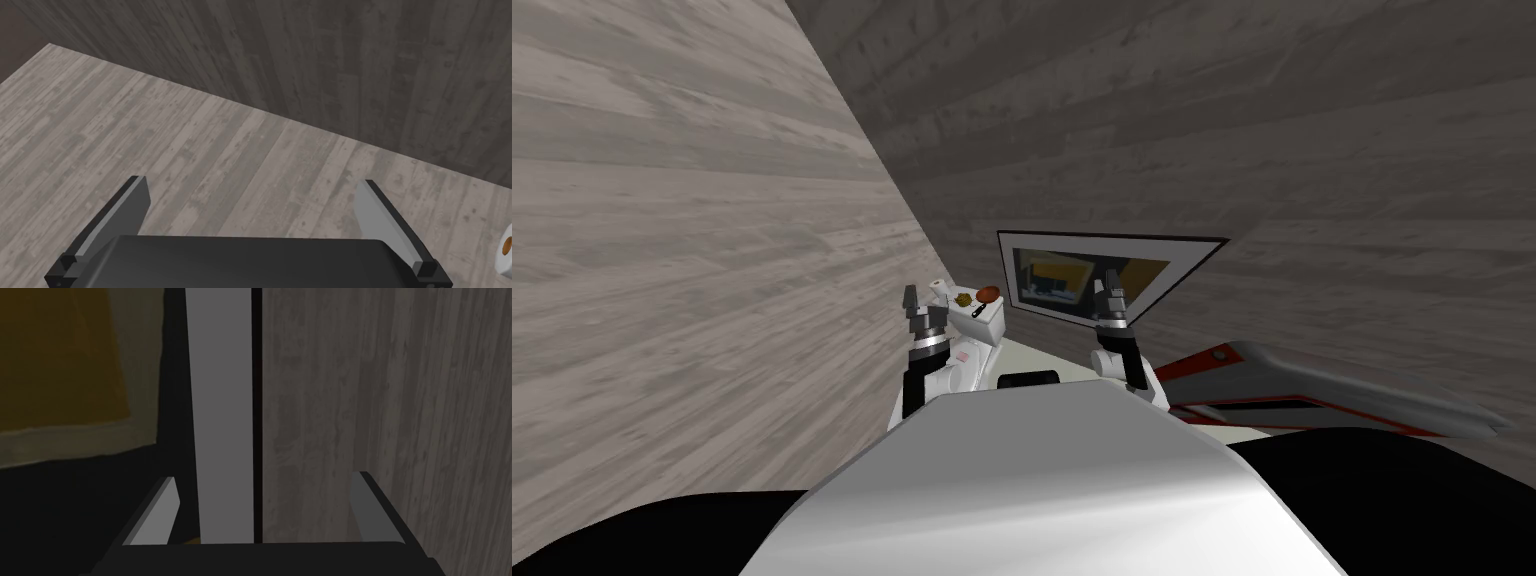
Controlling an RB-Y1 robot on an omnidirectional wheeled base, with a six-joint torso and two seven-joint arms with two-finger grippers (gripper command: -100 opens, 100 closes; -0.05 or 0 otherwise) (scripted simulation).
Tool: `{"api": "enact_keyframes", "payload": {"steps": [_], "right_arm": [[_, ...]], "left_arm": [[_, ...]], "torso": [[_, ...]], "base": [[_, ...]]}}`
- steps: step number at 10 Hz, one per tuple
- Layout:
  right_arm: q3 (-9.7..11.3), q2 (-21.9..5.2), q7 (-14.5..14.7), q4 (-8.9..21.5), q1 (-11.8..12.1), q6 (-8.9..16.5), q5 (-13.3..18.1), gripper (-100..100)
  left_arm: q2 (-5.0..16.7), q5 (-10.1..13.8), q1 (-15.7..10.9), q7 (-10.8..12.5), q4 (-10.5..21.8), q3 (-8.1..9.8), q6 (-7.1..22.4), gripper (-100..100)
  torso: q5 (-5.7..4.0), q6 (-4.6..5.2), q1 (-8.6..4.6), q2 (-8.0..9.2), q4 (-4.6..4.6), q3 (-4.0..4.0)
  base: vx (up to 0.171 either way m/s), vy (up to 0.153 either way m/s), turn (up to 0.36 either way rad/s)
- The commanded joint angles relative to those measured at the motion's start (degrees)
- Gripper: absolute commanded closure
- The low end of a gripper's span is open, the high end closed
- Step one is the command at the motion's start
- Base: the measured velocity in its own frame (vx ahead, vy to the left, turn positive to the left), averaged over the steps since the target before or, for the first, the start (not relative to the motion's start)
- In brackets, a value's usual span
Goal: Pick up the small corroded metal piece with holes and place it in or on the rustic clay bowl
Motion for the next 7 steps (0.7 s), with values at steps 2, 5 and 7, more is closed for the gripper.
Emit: {"api": "enact_keyframes", "payload": {"steps": [2, 5, 7], "right_arm": [[0.0, 0.0, 0.0, 0.0, 0.0, 0.0, 0.0, 0], [0.0, 0.0, 0.0, 0.0, -0.01, 0.0, 0.0, 0], [0.0, 0.0, 0.0, 0.0, -0.01, 0.0, 0.0, 0]], "left_arm": [[3.06, 0.74, -1.0, 1.07, 1.31, -0.12, 1.28, -100], [6.64, 2.45, -3.58, 3.64, 4.63, -0.34, 4.52, -100], [8.55, 4.01, -6.17, 6.02, 7.87, -0.48, 7.62, -100]], "torso": [[0.0, 0.0, 0.0, 0.05, 0.01, 0.02], [0.0, 0.0, -0.03, 0.27, 0.06, 0.15], [0.0, 0.01, -0.01, 0.36, 0.08, 0.2]], "base": [[-0.033, -0.008, 0.008], [-0.08, -0.01, 0.012], [-0.101, -0.008, 0.011]]}}
